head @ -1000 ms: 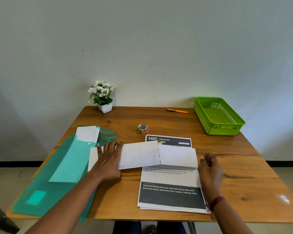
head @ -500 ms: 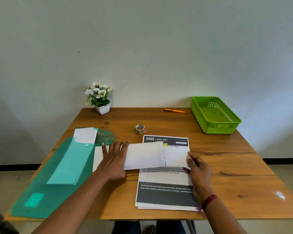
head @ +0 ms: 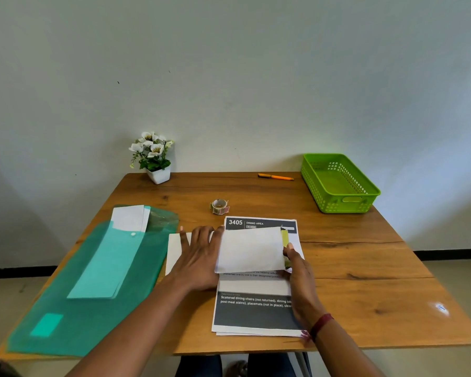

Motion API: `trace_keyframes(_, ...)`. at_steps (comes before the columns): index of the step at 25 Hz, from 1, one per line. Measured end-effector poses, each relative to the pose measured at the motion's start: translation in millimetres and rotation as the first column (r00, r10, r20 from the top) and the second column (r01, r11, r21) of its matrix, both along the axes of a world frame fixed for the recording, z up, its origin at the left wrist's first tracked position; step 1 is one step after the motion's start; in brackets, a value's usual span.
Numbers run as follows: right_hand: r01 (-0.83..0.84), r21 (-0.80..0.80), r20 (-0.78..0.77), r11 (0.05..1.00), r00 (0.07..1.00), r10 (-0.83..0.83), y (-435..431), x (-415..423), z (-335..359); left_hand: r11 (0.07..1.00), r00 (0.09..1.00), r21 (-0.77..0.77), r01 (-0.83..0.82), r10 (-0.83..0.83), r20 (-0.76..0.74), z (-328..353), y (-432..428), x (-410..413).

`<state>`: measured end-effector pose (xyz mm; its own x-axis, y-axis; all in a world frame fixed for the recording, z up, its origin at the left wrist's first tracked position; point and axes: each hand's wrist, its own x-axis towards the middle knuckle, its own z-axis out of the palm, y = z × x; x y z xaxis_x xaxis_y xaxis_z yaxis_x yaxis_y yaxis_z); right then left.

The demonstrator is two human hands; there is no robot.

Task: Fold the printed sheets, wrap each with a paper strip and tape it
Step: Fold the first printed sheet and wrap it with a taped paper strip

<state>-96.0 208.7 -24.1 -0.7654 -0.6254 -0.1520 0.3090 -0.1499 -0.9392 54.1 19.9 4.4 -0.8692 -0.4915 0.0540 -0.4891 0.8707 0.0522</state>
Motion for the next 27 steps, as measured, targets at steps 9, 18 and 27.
trace_keyframes(9,-0.010,0.010,0.030,1.000,1.000,0.009,-7.3,-14.2,6.3,0.997,0.997,-0.001,-0.081,0.081,0.010,-3.1,2.8,-6.2)
trace_keyframes(18,0.130,-0.005,0.065,0.991,0.989,-0.130,-42.5,-43.2,33.4,0.835,0.969,0.533,-0.141,0.226,-0.097,23.6,7.1,-26.0)
trace_keyframes(27,0.006,0.116,-0.136,0.993,0.991,0.010,-74.4,-62.6,59.6,0.298,0.837,0.954,-0.024,0.528,-0.144,53.7,1.1,-60.9)
